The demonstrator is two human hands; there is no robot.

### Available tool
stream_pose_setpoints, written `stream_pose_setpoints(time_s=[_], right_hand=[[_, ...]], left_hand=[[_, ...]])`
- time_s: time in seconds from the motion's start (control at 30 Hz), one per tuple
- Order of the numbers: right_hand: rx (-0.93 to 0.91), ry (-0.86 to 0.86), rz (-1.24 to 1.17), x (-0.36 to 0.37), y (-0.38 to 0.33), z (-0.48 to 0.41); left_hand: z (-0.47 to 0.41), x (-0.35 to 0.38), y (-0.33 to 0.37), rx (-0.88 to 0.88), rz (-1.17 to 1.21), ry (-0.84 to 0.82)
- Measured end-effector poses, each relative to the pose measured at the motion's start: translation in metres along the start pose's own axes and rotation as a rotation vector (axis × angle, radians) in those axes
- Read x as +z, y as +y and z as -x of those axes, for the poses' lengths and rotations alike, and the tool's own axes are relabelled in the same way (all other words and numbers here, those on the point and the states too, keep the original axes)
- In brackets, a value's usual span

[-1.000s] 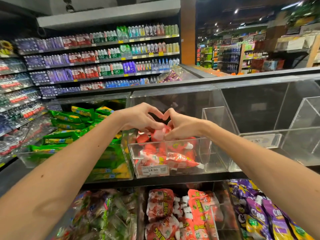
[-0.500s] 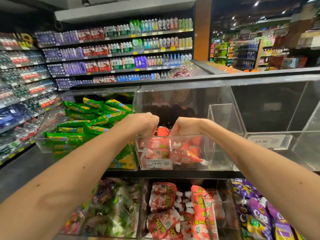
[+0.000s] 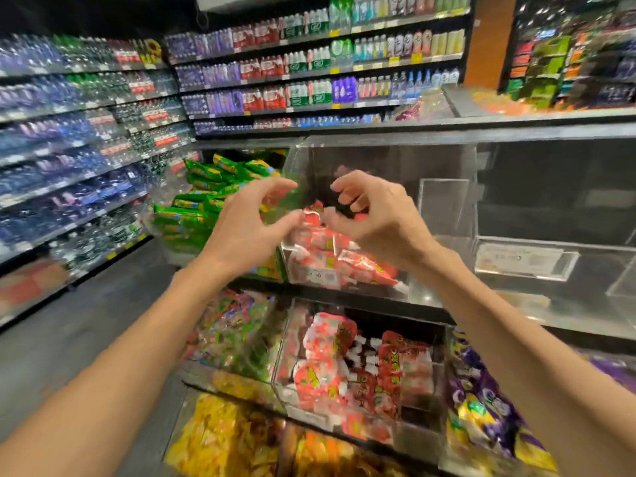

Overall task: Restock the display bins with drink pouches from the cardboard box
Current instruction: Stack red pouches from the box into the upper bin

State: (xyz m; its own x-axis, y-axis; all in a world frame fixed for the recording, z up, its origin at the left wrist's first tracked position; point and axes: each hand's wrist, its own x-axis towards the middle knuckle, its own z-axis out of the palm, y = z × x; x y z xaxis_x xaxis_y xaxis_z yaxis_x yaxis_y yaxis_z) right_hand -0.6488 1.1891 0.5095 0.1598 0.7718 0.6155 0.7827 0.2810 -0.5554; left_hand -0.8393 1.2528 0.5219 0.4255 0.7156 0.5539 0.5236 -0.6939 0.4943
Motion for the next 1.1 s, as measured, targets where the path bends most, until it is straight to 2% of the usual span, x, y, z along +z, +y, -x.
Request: stream_pose_setpoints(time_s=[0.1, 0.27, 0.37, 0.47, 0.63, 0.73, 0.83, 0.97, 1.1], right_hand=[[-0.083, 0.086, -0.105, -0.006, -0.008, 0.080], [0.142, 0.064, -0.140, -0.042, 0.012, 0.244], [0.361, 0.092, -0.078, -0.093, 0.036, 0.348], [0.659, 0.207, -0.024, -0.173, 0.061, 0.448], [1.017, 0.425, 0.193, -0.332, 0.091, 0.606], [1.145, 0.612, 0.284, -0.420, 0.115, 0.690], [1.318, 0.697, 0.332, -0.502, 0.147, 0.776], [1.547, 0.716, 0.375, -0.580, 0.212, 0.887], [1.755, 0.679, 0.243, -0.610, 0.257, 0.956]], left_hand=[[0.067, 0.001, 0.024, -0.015, 0.056, -0.005], [0.188, 0.068, 0.078, -0.050, 0.239, -0.122], [0.251, 0.135, 0.129, -0.053, 0.387, -0.260], [0.298, 0.209, 0.217, -0.010, 0.524, -0.408], [0.362, 0.342, 0.404, 0.230, 0.694, -0.761], [0.404, 0.424, 0.516, 0.395, 0.697, -0.938], [0.457, 0.509, 0.621, 0.524, 0.707, -1.100], [0.529, 0.608, 0.740, 0.567, 0.668, -1.253], [0.580, 0.677, 0.798, 0.633, 0.381, -1.489]])
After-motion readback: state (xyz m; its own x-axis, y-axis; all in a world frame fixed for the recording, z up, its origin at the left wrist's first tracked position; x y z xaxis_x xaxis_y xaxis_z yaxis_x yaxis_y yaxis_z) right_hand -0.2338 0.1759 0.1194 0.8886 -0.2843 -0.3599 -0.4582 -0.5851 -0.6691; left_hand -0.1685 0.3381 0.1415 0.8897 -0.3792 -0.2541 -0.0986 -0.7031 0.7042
